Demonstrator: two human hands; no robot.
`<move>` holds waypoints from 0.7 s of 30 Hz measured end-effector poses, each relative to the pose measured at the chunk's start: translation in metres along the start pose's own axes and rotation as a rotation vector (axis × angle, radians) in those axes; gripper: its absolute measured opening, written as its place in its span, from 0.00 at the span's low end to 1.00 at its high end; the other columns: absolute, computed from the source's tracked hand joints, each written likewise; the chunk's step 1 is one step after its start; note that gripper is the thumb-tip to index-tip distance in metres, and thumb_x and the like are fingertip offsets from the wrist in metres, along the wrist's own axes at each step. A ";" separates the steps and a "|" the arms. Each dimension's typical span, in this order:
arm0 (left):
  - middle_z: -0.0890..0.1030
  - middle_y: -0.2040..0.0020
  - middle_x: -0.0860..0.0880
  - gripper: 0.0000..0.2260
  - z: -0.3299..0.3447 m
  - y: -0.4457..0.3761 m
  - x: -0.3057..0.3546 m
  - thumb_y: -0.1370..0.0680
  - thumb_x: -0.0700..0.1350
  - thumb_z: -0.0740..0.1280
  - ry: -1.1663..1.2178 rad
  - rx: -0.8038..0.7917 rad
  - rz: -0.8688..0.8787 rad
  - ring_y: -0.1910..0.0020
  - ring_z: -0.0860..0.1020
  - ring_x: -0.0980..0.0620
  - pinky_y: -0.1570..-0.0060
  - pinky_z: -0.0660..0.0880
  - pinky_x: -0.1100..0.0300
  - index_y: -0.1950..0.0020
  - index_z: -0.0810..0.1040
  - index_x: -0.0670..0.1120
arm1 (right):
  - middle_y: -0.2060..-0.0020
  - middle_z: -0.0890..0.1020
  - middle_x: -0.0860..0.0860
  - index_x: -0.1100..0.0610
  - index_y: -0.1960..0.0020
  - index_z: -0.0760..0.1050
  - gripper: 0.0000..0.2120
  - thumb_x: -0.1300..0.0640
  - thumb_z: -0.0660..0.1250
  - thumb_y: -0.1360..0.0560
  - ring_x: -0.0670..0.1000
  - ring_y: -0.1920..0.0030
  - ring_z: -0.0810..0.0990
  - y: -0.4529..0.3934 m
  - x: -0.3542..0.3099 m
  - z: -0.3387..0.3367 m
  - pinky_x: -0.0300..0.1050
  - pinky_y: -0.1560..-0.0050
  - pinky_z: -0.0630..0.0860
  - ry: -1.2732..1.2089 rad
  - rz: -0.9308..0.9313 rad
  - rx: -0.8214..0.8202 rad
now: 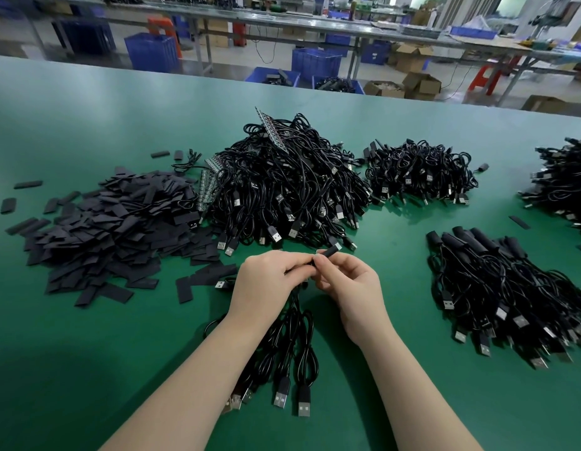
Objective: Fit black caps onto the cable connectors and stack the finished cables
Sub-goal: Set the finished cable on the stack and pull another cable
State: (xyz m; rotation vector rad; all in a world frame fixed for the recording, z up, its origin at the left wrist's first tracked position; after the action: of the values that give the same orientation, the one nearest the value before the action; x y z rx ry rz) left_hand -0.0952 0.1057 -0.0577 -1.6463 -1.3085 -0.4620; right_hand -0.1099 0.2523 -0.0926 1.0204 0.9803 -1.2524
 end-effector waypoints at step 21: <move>0.85 0.54 0.58 0.10 -0.001 -0.001 0.003 0.27 0.45 0.75 0.026 0.032 -0.010 0.53 0.81 0.64 0.51 0.77 0.65 0.47 0.85 0.53 | 0.73 0.71 0.51 0.54 0.66 0.81 0.10 0.53 0.75 0.28 0.49 0.68 0.73 -0.003 0.003 -0.001 0.40 0.59 0.75 -0.085 0.001 -0.006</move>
State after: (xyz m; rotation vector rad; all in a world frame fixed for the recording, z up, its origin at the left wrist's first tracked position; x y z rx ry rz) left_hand -0.0952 0.1067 -0.0547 -1.6028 -1.2995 -0.4642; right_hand -0.1126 0.2527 -0.0959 0.9553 0.9173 -1.2808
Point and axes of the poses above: each hand's wrist, its own y-axis away from the middle knuckle, its own z-axis out of the palm, x = y × z, the point moved 6 cm from there along -y, towards the middle knuckle
